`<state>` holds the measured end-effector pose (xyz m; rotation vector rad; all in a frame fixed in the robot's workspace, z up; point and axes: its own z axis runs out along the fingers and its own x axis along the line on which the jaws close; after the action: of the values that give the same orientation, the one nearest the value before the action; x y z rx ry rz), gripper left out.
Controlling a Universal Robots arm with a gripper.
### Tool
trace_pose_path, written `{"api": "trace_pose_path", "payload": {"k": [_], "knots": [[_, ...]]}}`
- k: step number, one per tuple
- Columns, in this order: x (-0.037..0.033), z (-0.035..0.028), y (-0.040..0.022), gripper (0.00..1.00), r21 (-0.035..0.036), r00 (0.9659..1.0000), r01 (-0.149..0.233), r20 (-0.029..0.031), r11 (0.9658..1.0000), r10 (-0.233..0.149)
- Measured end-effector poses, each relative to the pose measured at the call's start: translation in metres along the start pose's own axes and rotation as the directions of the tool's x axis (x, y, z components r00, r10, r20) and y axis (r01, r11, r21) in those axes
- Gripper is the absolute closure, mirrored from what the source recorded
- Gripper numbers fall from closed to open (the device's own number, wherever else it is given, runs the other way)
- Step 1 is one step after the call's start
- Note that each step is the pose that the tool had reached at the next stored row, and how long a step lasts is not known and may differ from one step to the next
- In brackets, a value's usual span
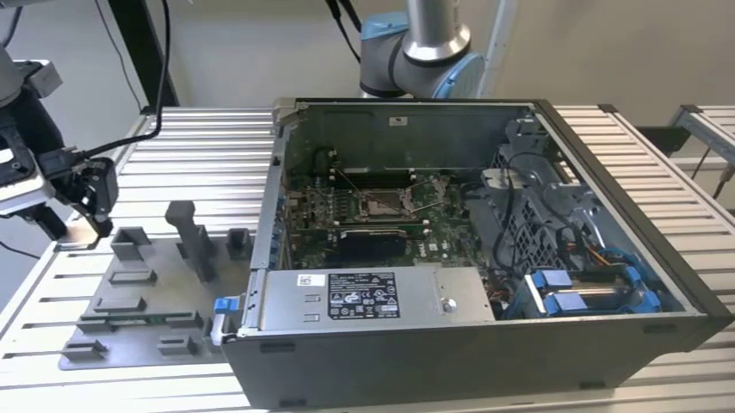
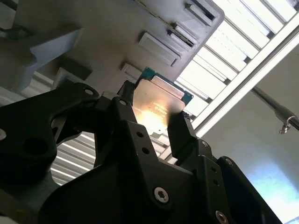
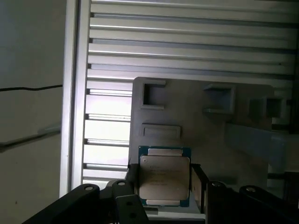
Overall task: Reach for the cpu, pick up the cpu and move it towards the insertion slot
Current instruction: 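Pick up the cpu and move it towards the insertion slot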
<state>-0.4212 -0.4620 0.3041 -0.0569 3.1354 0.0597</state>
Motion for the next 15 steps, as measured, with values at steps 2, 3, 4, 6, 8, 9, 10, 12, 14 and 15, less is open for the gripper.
{"api": "trace_pose_path", "payload": {"k": [2, 3, 4, 6, 8, 9, 10, 12, 14, 15], "knots": [[0.0, -0.002, 0.0001, 1.0, 0.0, 1.0, 0.0, -0.0001, 1.0, 0.0], [0.0, -0.0029, 0.0001, 1.0, 0.0001, 1.0, 0.0, -0.0001, 1.0, 0.0], [0.0, -0.0038, 0.0001, 1.0, 0.0001, 1.0, 0.0, -0.0001, 1.0, 0.0], [-0.0001, -0.0059, 0.0002, 1.0, 0.0001, 1.0, 0.0, 0.0, 1.0, 0.0], [0.0, -0.0079, 0.0003, 1.0, 0.0, 1.0, 0.0, 0.0, 1.0, 0.0], [-0.0001, -0.0088, 0.0003, 1.0, 0.0, 1.0, 0.0, 0.0, 1.0, 0.0], [-0.0001, -0.0098, 0.0004, 1.0, 0.0, 1.0, 0.0, 0.0, 1.0, 0.0], [-0.0001, -0.0119, 0.0004, 1.0, 0.0, 1.0, 0.0, 0.0, 1.0, 0.0], [-0.0001, -0.014, 0.0005, 1.0, 0.0001, 1.0, 0.0, -0.0001, 1.0, 0.0], [-0.0001, -0.0149, 0.0006, 1.0, 0.0, 1.0, 0.0, 0.0, 1.0, 0.0]]}}
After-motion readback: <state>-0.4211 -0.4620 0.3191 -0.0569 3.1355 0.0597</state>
